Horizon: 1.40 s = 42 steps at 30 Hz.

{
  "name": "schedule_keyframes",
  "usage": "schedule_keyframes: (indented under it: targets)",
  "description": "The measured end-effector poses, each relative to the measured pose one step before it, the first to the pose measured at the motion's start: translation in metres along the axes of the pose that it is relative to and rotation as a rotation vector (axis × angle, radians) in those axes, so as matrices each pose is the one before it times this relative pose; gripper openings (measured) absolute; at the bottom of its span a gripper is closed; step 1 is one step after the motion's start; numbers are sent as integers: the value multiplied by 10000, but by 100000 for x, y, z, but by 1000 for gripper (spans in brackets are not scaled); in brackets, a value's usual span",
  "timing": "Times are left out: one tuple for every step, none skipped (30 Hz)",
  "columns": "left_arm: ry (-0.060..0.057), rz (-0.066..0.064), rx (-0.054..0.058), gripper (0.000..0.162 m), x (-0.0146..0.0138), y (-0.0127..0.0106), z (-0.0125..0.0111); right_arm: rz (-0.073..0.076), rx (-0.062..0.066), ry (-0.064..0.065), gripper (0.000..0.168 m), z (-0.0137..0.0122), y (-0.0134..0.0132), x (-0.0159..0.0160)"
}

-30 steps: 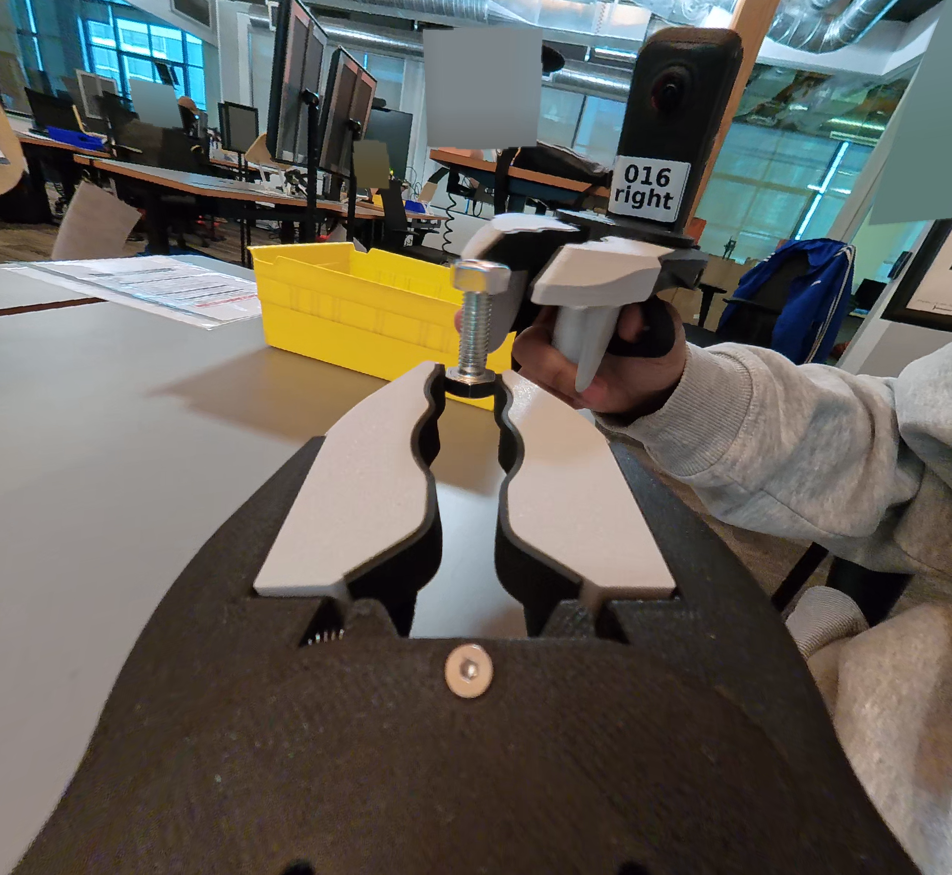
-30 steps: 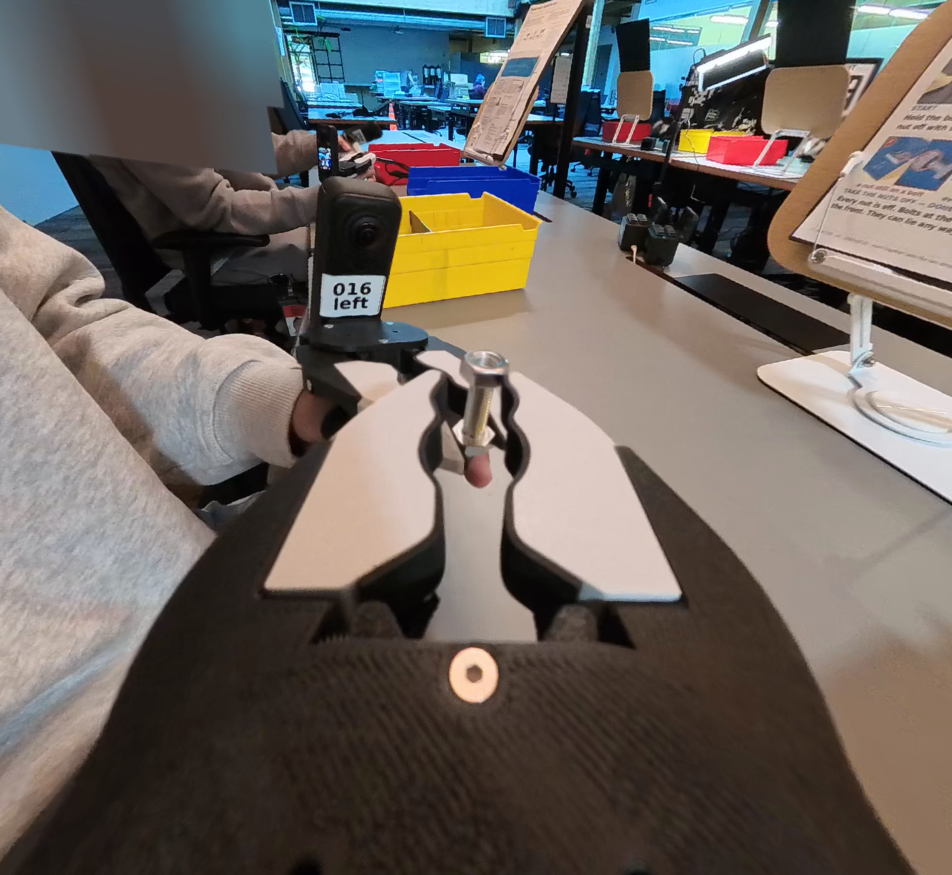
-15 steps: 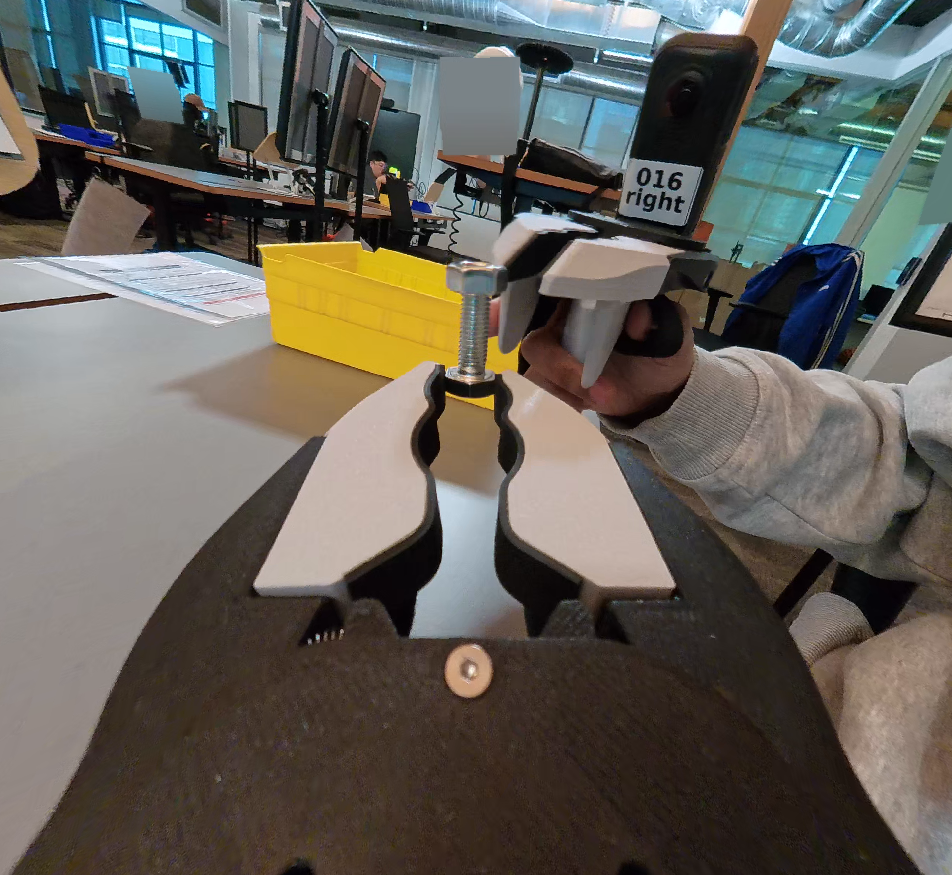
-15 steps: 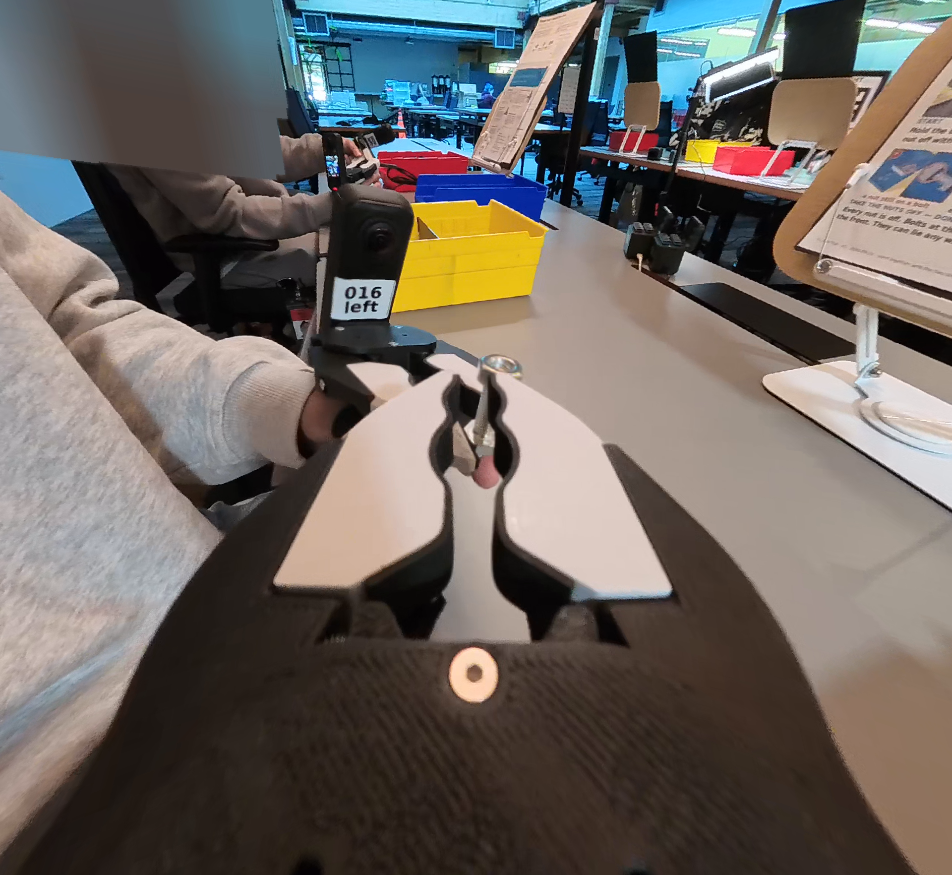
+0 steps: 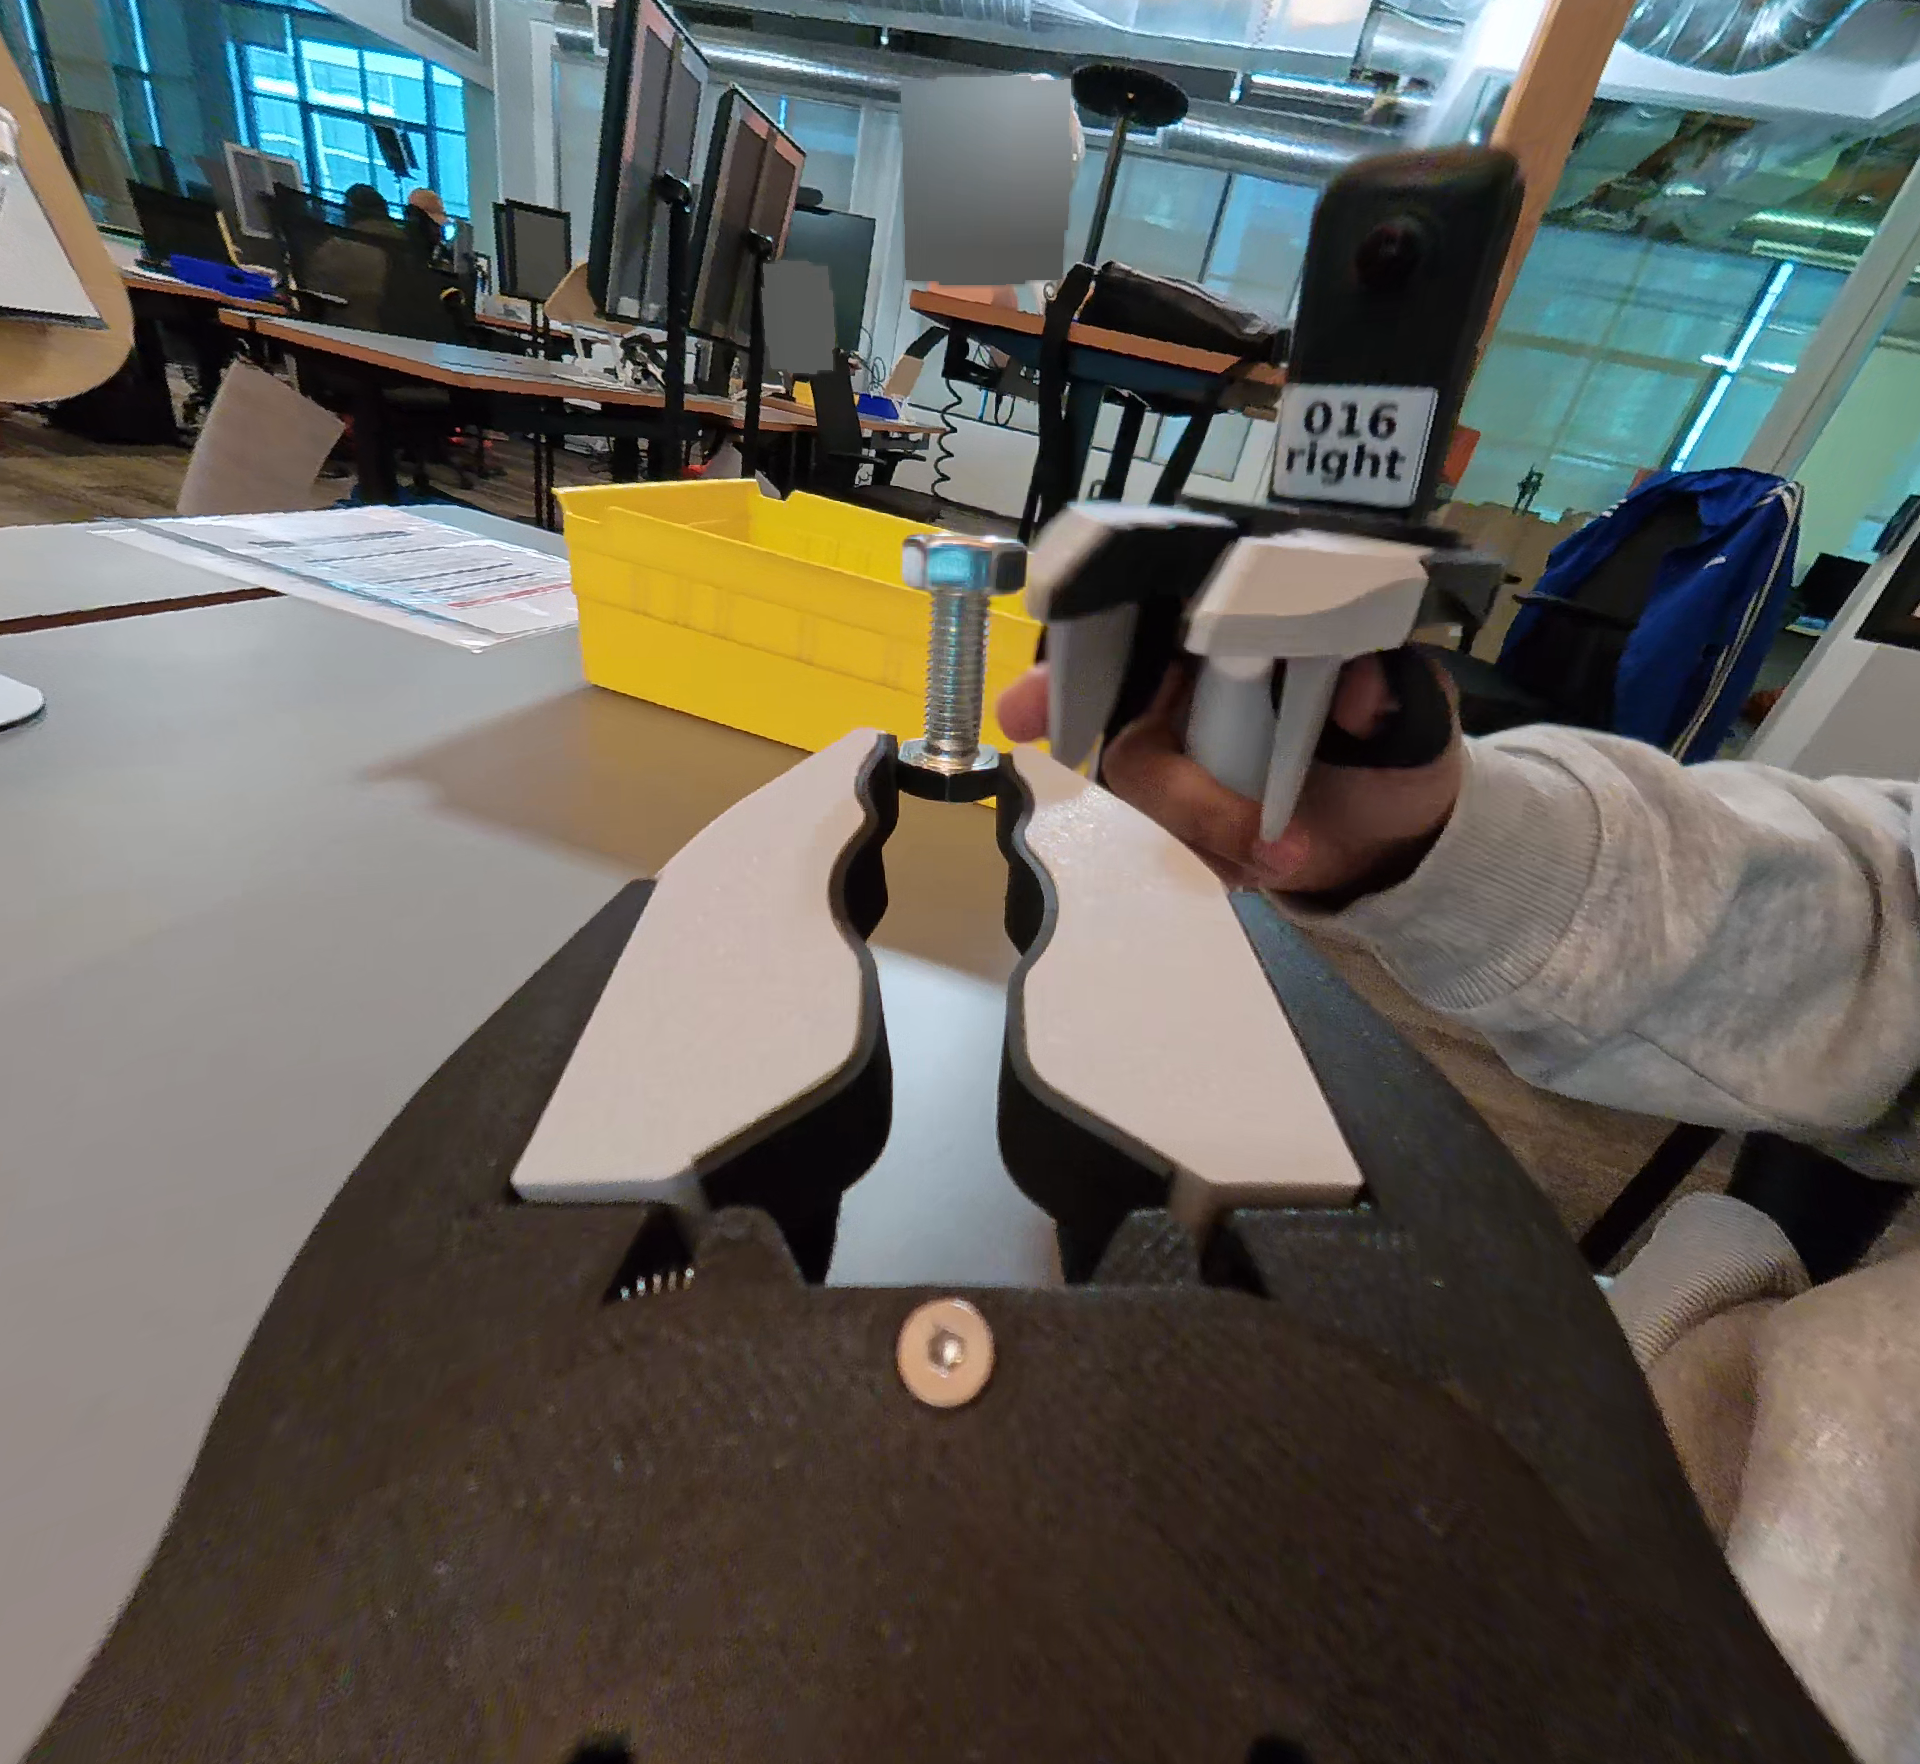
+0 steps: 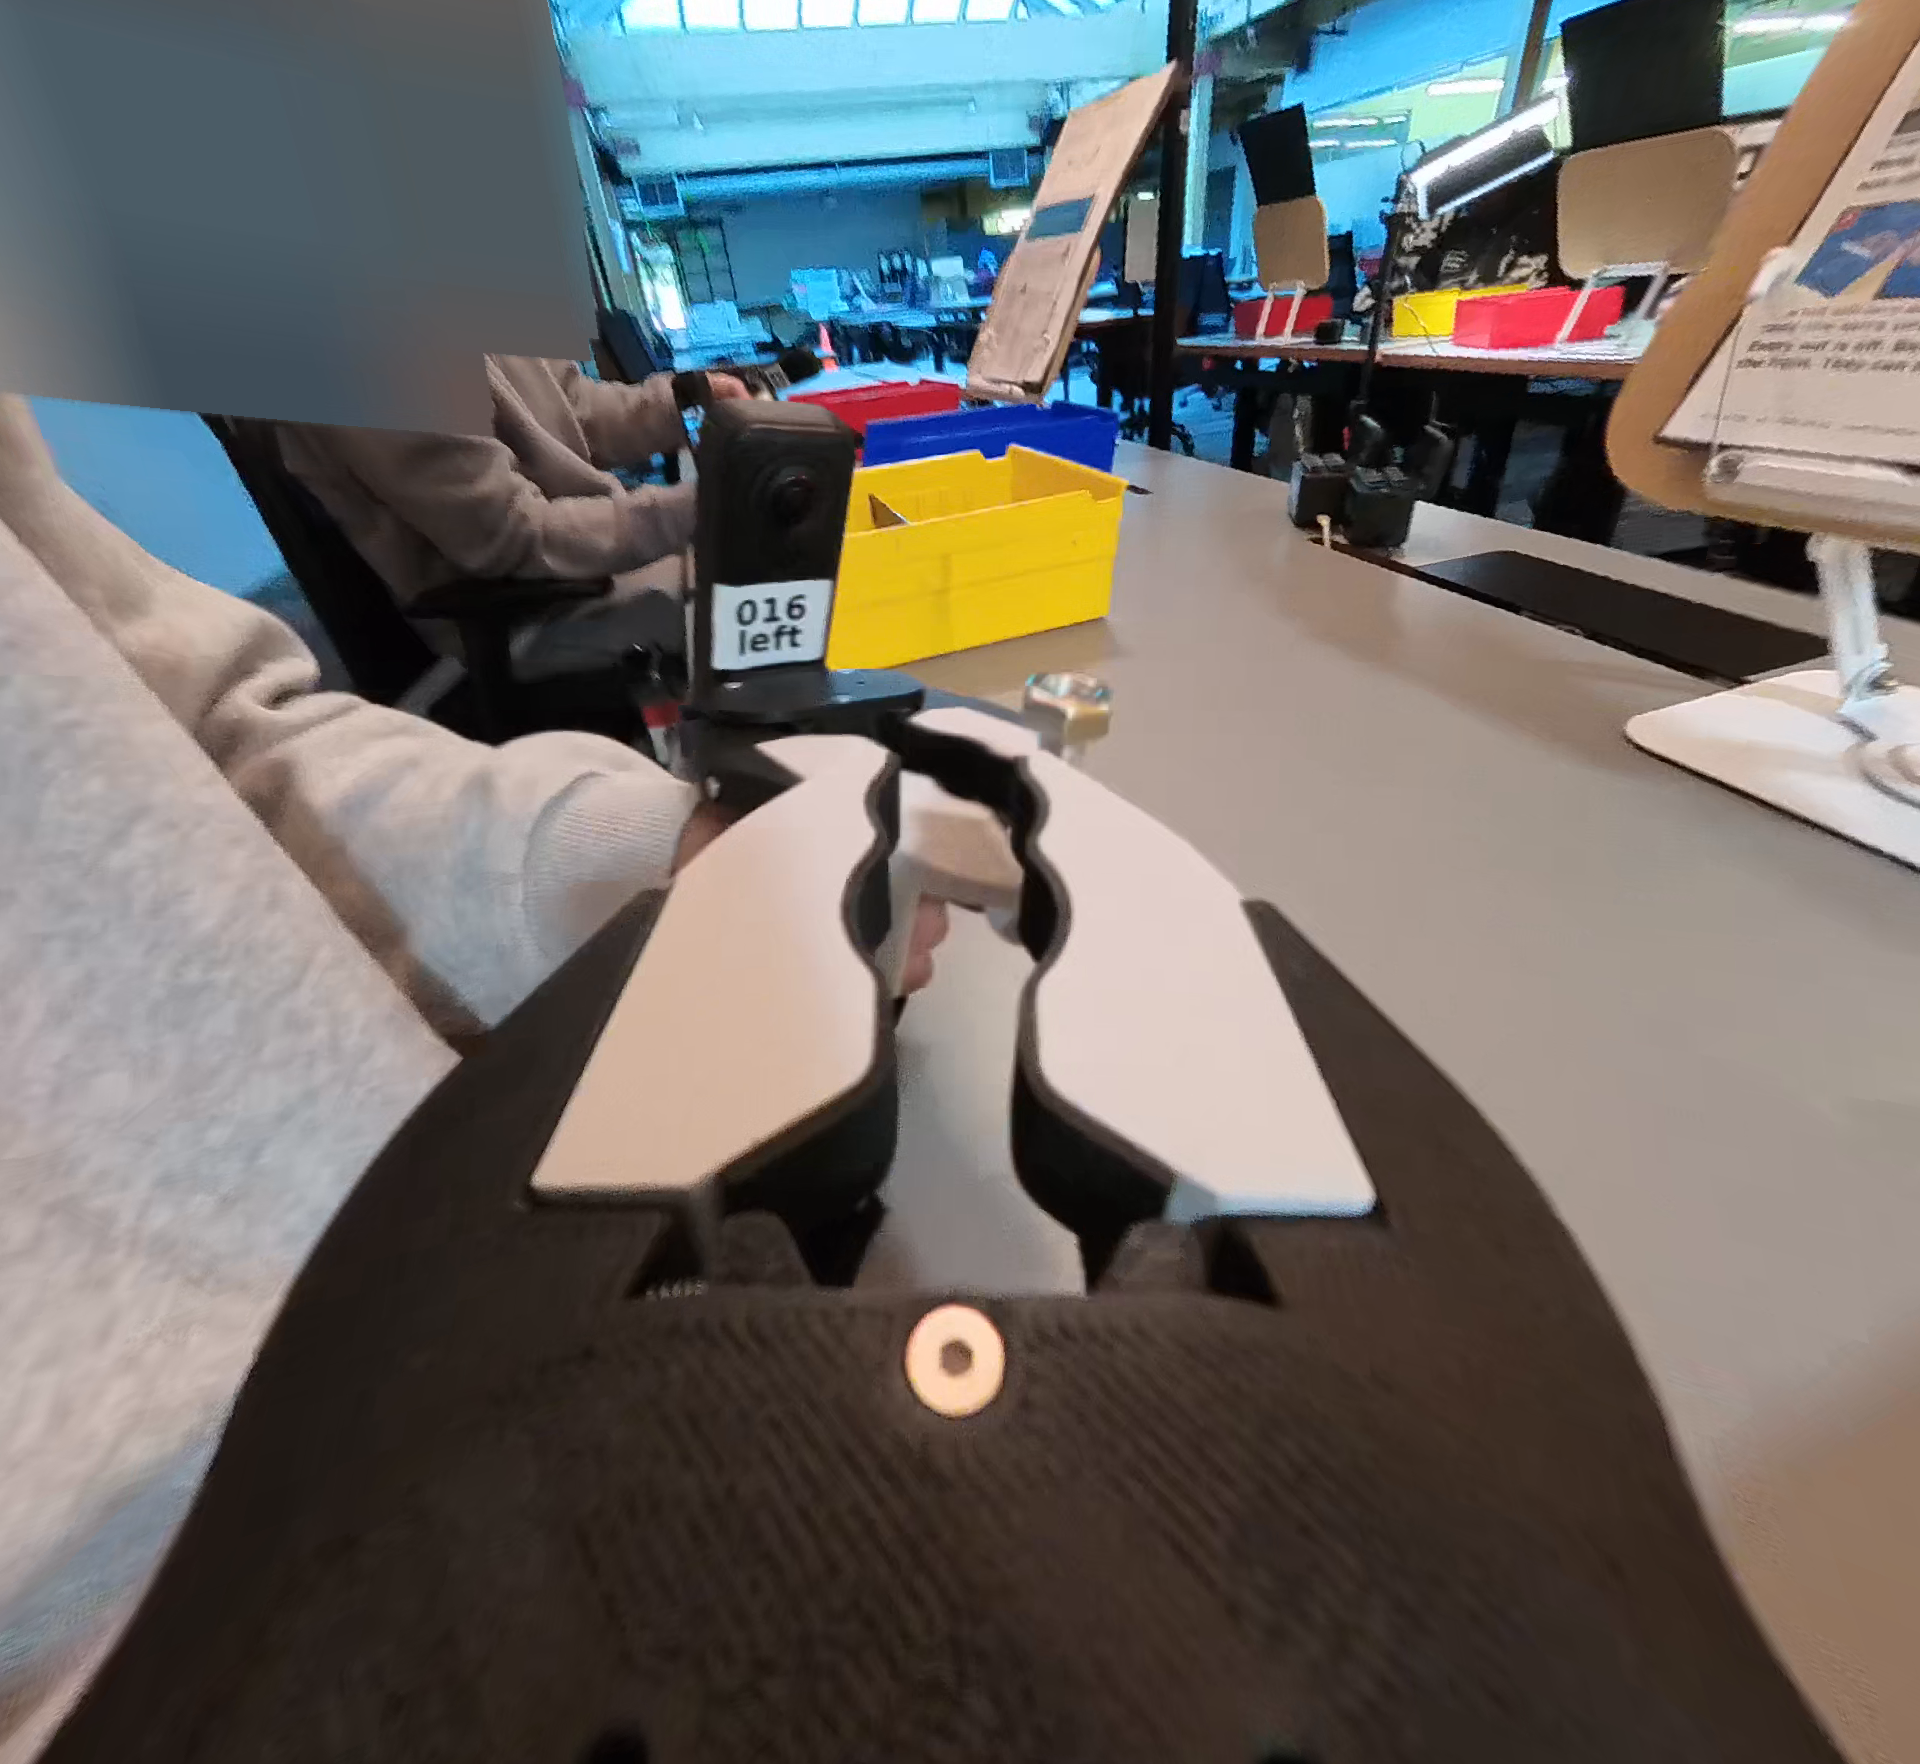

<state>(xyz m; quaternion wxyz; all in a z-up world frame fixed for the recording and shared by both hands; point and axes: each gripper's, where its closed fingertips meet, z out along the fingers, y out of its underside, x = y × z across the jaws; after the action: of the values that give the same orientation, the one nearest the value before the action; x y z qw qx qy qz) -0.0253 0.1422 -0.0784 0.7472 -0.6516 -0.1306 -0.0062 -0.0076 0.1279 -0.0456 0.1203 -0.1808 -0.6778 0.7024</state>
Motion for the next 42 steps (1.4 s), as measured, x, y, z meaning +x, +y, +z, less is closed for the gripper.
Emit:
schedule_keyframes:
  targets:
    - [8,-78,30,18,-60,-20,-22,237,126,56,20,-326,336,-49]
    - [31,-64,18,18,-4,9,12,117,33,176,21,-285,434,140]
    - [21,-16,-18,18,42,51,33,-10,9,190,22,-220,354,181]
    - [42,25,-36,18,129,77,57,-118,32,247,24,-128,188,292]
    - [73,28,-43,18,204,88,88,-160,109,286,26,-41,3,389]
    - [100,1,-40,18,276,99,95,-124,196,277,29,-24,-67,392]
    - [116,-42,-30,18,292,109,115,-83,263,338,31,-56,-7,509]
    - [91,-91,13,18,267,43,101,-20,259,327,34,-53,109,536]
    - [76,-97,55,18,237,-18,104,97,187,210,36,-10,140,409]
    - [42,-46,14,18,150,26,78,204,134,62,39,33,13,223]
    - [-7,32,-31,18,40,101,73,217,156,-77,42,1,-227,-32]
    - [-20,63,-65,18,-33,170,69,138,174,-119,45,-69,-359,-176]
    - [-7,28,-73,18,-52,177,70,14,127,-71,47,-179,-292,-170]
    - [8,-28,-32,18,-24,112,75,-77,119,30,48,-246,-271,-78]
    - [36,-68,21,18,49,29,73,-82,179,28,50,-231,-306,-92]
    - [59,-97,37,17,116,-16,95,27,159,-43,53,-136,-218,-154]
    - [62,-88,19,18,140,-4,112,146,60,-130,59,3,16,-211]
    - [40,-41,-6,18,109,41,131,188,-60,-140,65,92,224,-195]
    - [32,13,-33,18,102,92,147,150,-82,-139,68,118,250,-228]
    - [50,51,-61,18,114,129,186,75,-52,-140,70,111,177,-308]
    - [49,51,-74,18,111,143,177,-25,-34,-95,72,102,112,-315]
    - [37,29,-48,18,102,120,135,-125,6,-58,74,88,4,-299]
    - [40,1,-13,18,110,74,101,-158,41,2,75,48,-86,-228]
    - [31,-5,3,18,74,18,38,-143,44,4,75,8,-141,-209]
    - [-2,-7,44,18,-7,-74,-7,-115,21,6,72,-25,-118,-155]
    - [-7,-57,95,18,-63,-172,-73,-104,-14,14,66,-83,-89,-95]
    - [8,-129,113,18,-108,-202,-114,-130,-27,55,55,-188,-148,-32]
    - [11,-159,131,18,-163,-217,-149,-157,20,105,42,-247,-254,68]
    - [-6,-142,116,18,-168,-198,-172,-141,89,110,36,-206,-321,107]
    - [-10,-102,66,18,-155,-169,-142,-83,89,145,35,-148,-235,203]
    - [11,-47,43,18,-53,-151,-100,-45,73,135,37,-65,-103,203]
    - [34,-19,36,18,25,-99,-35,-20,64,108,43,34,-6,191]
    - [55,-19,-12,18,97,27,40,1,33,86,49,79,74,132]
    - [61,-16,-68,18,119,178,106,14,32,23,54,127,60,-6]
    - [76,-13,-94,18,176,233,143,19,13,-33,58,127,62,-141]
    - [102,-12,-86,18,210,209,142,3,-28,-71,58,116,73,-223]
    - [138,-27,-56,18,262,141,139,-5,-50,-131,57,91,82,-349]
    - [96,-29,-30,18,168,85,92,8,-61,-161,54,80,52,-386]
    - [-14,4,3,18,-11,3,32,12,-56,-104,52,31,18,-296]
    - [-40,23,42,18,-74,-76,-28,-5,13,34,51,-20,-109,-68]
    - [-57,-22,69,18,-144,-137,-76,-23,77,2,46,-108,-208,-43]
    - [-95,-71,91,18,-240,-179,-109,8,105,-87,37,-165,-269,-139]
